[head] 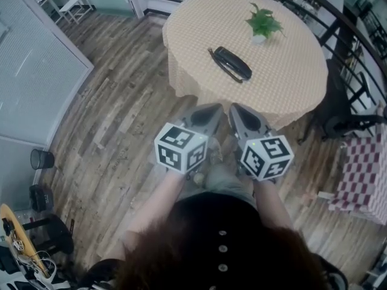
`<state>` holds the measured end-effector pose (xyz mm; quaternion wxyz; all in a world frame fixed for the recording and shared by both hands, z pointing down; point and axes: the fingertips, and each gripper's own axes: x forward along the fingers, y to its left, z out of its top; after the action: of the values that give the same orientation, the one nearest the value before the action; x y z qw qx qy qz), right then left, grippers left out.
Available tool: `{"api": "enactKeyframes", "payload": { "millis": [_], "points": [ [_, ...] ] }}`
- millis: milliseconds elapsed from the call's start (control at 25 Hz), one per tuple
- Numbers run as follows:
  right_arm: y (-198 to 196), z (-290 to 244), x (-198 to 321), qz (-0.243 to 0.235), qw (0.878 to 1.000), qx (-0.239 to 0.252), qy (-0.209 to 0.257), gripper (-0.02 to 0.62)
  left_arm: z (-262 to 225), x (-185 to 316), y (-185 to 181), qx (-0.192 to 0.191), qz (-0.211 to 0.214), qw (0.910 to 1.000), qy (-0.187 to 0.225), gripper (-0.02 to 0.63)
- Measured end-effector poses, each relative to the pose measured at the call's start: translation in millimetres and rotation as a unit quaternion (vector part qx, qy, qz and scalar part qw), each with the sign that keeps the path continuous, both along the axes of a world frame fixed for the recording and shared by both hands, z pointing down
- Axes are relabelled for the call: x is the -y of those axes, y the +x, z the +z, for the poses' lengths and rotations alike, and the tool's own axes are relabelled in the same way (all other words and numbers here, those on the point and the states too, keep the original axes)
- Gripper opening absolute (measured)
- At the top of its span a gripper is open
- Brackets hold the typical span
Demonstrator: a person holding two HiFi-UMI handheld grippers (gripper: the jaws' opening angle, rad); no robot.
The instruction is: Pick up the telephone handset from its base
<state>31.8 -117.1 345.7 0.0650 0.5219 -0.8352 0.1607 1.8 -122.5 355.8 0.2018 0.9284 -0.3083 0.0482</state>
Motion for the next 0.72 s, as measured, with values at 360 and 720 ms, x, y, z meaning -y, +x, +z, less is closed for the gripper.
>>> {"api": "enactKeyframes", "payload": {
  "millis": [360, 720],
  "points": [
    [16, 9, 52, -0.016, 1.0, -0.026, -0.006, 0.009, 11, 51, 12, 0.005, -0.018, 0.9998, -0.009, 0.006],
    [32, 25, 108, -0.038, 0.998, -0.05, -0.029, 0.011, 29, 99, 29, -0.001, -0.024, 0.9991, -0.034, 0.006]
  ]
}}
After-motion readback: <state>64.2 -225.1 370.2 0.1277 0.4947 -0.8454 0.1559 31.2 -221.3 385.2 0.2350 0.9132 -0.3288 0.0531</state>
